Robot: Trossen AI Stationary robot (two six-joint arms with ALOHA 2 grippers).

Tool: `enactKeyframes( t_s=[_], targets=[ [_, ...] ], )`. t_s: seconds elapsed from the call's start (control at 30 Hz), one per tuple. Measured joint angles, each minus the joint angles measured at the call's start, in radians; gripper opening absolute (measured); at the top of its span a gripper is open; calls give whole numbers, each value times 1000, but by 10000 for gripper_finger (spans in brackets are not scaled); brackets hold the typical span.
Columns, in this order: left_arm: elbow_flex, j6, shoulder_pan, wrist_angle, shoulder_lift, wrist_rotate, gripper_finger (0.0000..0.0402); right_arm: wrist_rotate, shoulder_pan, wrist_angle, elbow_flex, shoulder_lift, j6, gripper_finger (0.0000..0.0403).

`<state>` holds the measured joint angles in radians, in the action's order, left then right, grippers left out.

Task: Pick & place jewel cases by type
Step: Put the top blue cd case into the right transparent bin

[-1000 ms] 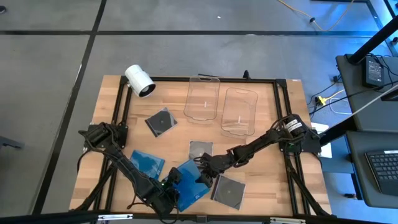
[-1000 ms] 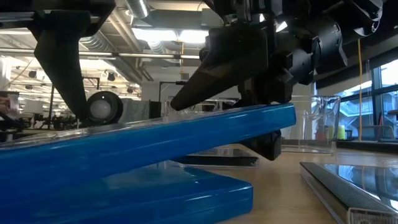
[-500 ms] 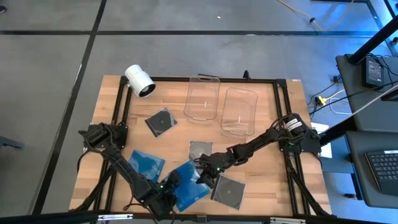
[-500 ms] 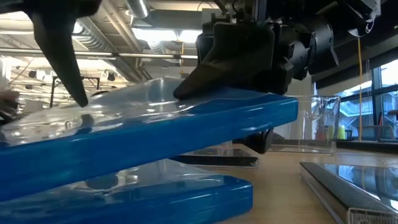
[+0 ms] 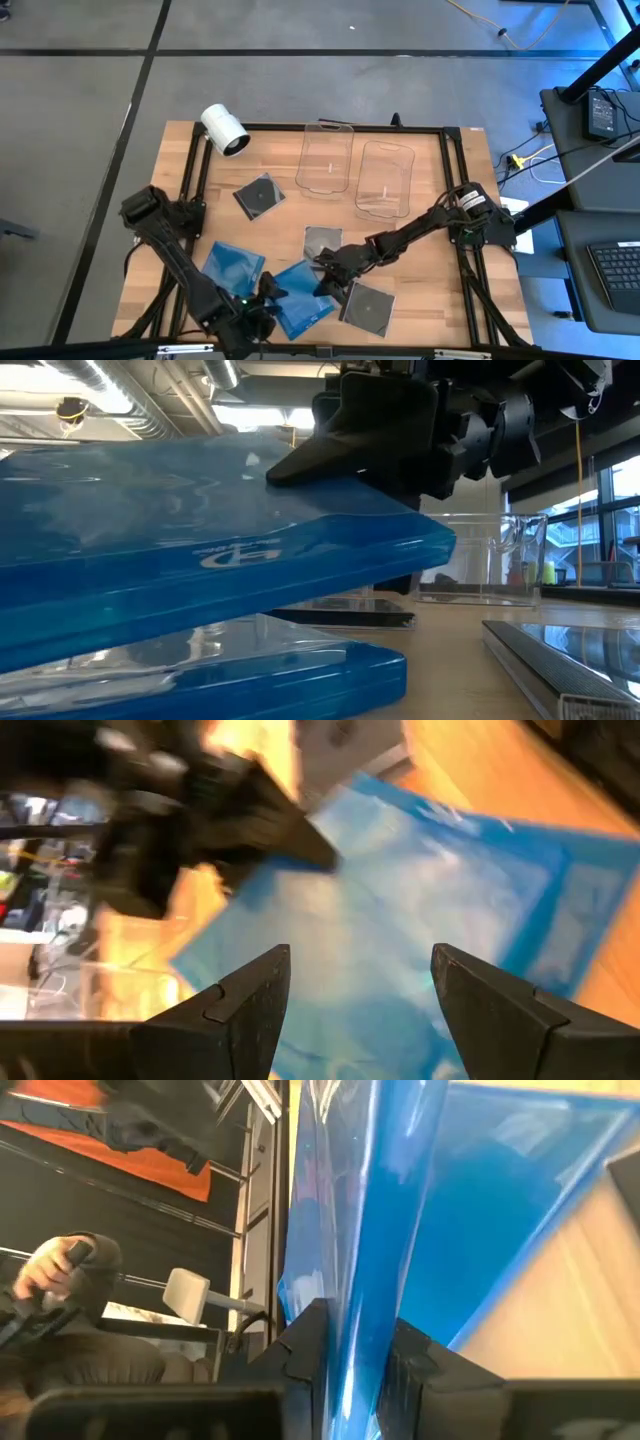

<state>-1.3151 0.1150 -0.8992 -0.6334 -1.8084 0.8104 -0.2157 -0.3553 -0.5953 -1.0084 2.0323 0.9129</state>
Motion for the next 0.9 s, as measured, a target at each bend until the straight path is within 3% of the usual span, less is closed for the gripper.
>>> enactKeyframes(
  t_s=[0.2,0.47,0.73,0.9],
  targets=[
    [0,13,-10,1,75,55,239,3,-1,-38,0,1,-95,48],
    [0,208,-12,-7,144,151,239,7,0,-129,2,3,-303,45],
    [0,428,-80,-39,276,437,239,8,0,-150,1,3,-584,45],
    [0,602,-128,-141,327,572,239,45,19,-139,-23,3,-556,45]
  ],
)
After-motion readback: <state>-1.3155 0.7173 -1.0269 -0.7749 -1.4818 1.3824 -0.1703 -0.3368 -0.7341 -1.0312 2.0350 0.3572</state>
